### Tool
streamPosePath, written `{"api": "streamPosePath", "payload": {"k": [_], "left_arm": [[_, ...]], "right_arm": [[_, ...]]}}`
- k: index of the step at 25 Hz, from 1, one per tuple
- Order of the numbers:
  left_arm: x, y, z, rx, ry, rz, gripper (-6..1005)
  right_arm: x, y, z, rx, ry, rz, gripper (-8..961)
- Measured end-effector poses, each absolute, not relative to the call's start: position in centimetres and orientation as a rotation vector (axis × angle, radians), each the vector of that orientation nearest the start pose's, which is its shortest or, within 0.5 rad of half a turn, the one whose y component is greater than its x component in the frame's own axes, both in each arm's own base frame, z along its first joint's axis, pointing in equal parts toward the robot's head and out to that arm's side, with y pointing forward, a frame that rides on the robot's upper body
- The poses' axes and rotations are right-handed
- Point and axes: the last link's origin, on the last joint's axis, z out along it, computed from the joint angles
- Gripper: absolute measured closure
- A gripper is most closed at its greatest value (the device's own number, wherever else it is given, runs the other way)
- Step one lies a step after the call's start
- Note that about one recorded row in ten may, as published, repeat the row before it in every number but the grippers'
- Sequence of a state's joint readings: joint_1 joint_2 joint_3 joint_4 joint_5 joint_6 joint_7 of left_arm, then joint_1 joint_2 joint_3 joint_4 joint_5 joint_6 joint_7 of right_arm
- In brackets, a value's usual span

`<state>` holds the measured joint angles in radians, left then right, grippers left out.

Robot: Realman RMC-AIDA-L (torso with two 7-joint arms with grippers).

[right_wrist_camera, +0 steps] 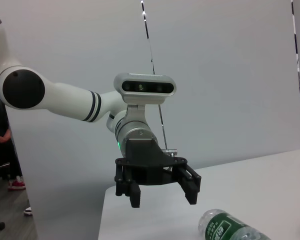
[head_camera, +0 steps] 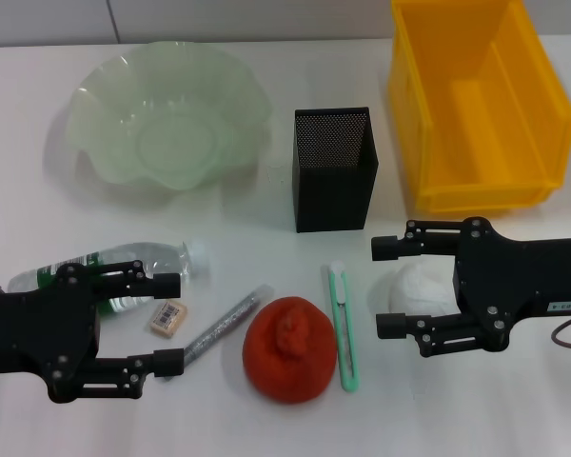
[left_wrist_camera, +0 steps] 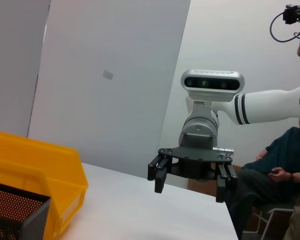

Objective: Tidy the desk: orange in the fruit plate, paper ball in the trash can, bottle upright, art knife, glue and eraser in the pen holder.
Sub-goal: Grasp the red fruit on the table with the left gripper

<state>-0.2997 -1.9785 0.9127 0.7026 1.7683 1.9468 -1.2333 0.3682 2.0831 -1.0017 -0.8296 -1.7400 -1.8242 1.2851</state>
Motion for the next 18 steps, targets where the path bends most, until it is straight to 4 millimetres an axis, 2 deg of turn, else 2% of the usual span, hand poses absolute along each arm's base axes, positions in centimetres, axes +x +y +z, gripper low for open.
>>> {"api": "streamPosePath", "payload": {"k": [18], "left_arm": [[-28.01,23.81,3.1,-2.943,-0.394,-0.977,243]], "right_arm": [[23.5,26.79,-0.38,-2.965,0.283,0.972,181]]}}
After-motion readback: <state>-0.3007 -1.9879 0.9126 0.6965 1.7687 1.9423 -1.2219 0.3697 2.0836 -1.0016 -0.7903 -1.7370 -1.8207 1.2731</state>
